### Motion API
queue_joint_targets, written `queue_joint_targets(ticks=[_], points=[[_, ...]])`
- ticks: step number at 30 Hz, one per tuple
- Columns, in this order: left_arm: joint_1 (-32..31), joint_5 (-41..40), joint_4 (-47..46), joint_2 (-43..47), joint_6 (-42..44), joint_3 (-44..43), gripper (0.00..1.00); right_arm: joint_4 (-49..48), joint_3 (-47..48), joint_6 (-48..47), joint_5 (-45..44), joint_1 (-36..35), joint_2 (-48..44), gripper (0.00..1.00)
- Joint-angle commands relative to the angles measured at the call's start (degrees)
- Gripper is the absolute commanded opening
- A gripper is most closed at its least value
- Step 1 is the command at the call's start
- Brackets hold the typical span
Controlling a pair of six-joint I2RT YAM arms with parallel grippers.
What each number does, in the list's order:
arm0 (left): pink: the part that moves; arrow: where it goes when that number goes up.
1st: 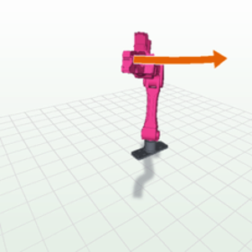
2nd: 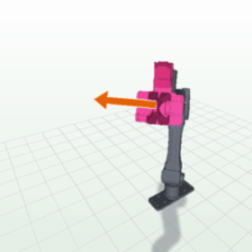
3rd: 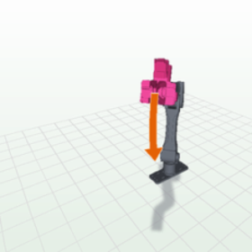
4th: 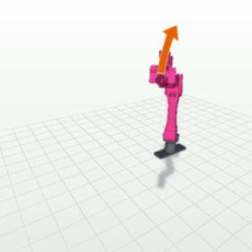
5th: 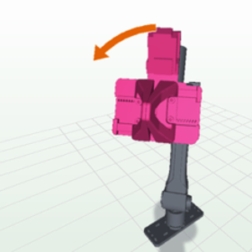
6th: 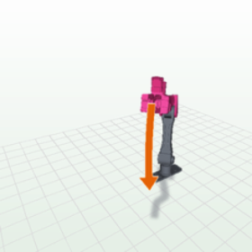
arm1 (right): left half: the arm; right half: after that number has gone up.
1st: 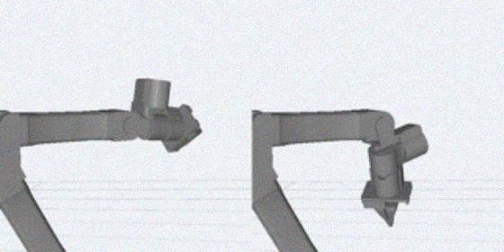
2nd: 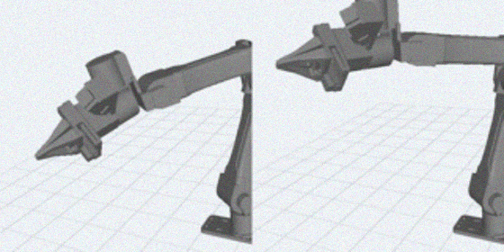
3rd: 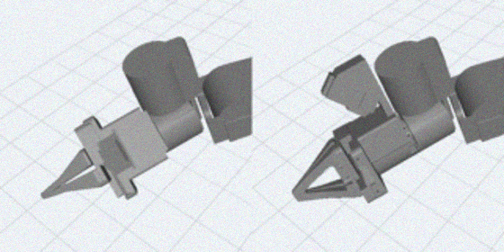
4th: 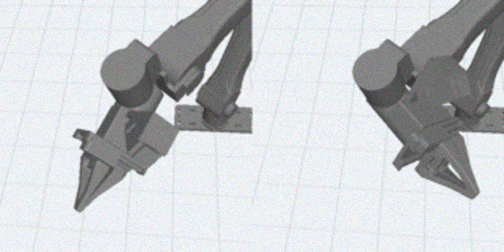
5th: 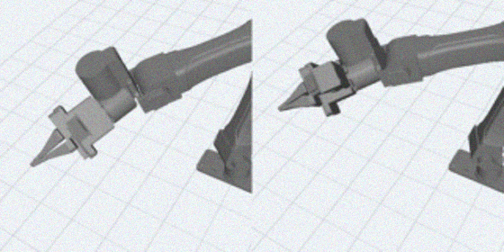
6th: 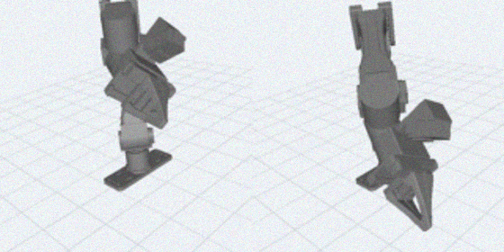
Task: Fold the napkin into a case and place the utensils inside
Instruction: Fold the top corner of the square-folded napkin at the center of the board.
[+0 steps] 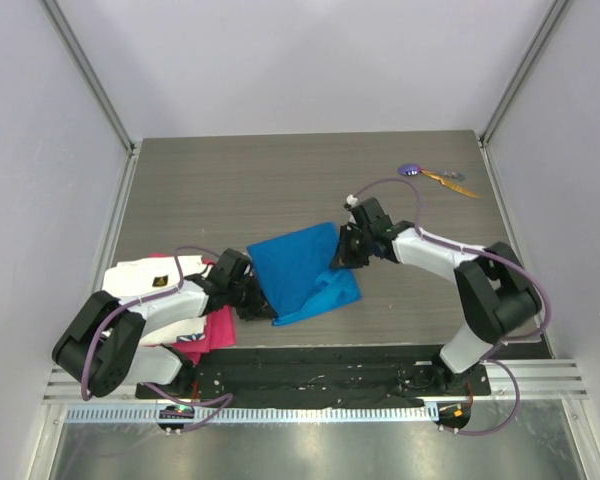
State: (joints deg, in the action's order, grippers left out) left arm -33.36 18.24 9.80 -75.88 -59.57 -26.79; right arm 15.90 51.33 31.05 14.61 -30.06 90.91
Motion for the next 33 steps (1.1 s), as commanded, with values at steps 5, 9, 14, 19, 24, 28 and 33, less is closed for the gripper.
queue_joint_targets(ticks=[5, 9, 14, 19, 24, 28, 33], points=[[-0.3, -3.65, 2.59, -1.73, 1.56, 2.44, 0.0, -4.3, 15.37, -1.43, 5.95, -3.24, 11.73, 0.01], [-0.39, -3.74, 2.5, -2.35, 1.48, 2.27, 0.0, -5.18, 21.17, -1.25, 8.15, -4.74, 16.83, 0.01], [-0.56, -3.65, 2.59, -2.26, 1.56, 2.53, 0.0, -4.3, 29.17, -1.69, 12.63, -6.06, 23.25, 0.01], [-0.65, -3.65, 2.5, -2.0, 0.07, 2.97, 0.0, -2.98, 34.71, -1.78, 14.13, -7.37, 27.03, 0.01], [-0.65, -4.09, 2.41, -0.24, -0.81, 3.58, 0.0, -2.72, 36.91, -1.43, 15.01, -7.82, 29.58, 0.01], [-0.65, -4.09, 2.68, 0.9, -0.99, 3.93, 0.0, -3.16, 38.05, -0.82, 15.62, -7.91, 30.81, 0.01], [-0.74, -4.18, 2.94, 1.26, -1.07, 4.28, 0.0, -3.6, 40.51, 0.06, 16.15, -8.52, 32.66, 0.01]])
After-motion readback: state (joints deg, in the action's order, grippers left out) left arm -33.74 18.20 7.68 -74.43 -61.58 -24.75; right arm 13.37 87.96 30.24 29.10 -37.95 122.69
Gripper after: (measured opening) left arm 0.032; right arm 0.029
